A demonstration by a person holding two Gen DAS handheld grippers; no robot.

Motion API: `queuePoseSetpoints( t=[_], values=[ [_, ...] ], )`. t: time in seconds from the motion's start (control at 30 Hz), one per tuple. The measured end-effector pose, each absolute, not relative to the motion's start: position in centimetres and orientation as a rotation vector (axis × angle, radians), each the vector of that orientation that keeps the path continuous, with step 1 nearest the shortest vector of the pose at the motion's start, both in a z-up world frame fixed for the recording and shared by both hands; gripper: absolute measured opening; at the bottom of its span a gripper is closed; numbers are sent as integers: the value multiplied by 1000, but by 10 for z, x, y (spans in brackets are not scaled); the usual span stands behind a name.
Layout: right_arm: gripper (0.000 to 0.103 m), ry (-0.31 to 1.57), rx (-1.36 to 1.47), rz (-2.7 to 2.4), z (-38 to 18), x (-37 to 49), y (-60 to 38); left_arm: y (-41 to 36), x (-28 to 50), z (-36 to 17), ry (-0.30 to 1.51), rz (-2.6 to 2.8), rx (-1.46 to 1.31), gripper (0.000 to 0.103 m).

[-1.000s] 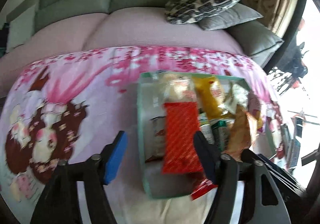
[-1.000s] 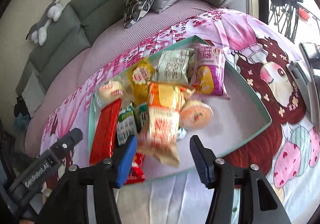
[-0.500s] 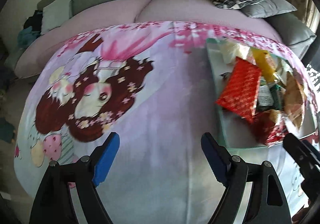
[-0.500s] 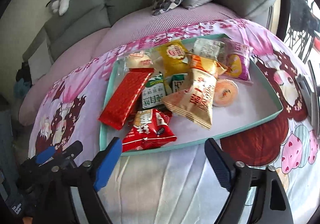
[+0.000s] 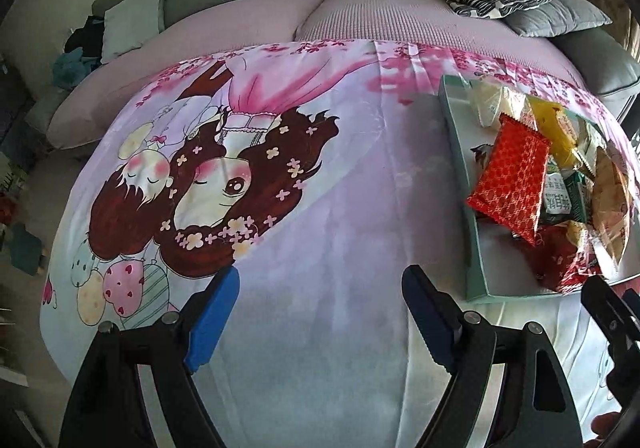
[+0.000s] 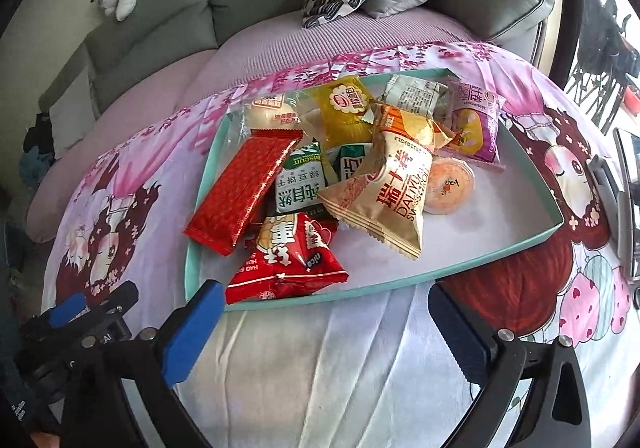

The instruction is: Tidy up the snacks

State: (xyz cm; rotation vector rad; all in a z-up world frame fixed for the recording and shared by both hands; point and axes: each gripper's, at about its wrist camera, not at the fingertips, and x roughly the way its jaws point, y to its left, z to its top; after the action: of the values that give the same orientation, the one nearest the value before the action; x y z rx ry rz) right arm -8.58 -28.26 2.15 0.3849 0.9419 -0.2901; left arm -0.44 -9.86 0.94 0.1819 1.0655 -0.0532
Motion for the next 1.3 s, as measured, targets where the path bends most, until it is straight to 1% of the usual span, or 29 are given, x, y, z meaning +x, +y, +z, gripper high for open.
queuePoseSetpoints(
  t=[0.73, 0.77, 0.83, 0.87, 0.9, 1.3],
  values=[
    [103, 944, 356, -309, 18, -87, -284, -98, -2, 1, 1085, -47, 193, 84],
    [103, 944, 356, -311, 18, -87, -284, -97, -1, 0, 1086, -51, 184, 84],
    [103, 942, 358, -314, 18, -87, -285, -95, 0, 0, 1087, -51, 169, 88],
    [103, 941, 361, -316, 18, -87, -285, -95, 0, 0, 1086, -49, 164, 91],
    [103, 941, 364, -317, 18, -88, -286, -94, 0, 0, 1084, -47, 156, 92],
    [103, 940, 359, -311, 18, -87, -284, -90, 3, -2, 1102, -7, 156, 92]
  ],
)
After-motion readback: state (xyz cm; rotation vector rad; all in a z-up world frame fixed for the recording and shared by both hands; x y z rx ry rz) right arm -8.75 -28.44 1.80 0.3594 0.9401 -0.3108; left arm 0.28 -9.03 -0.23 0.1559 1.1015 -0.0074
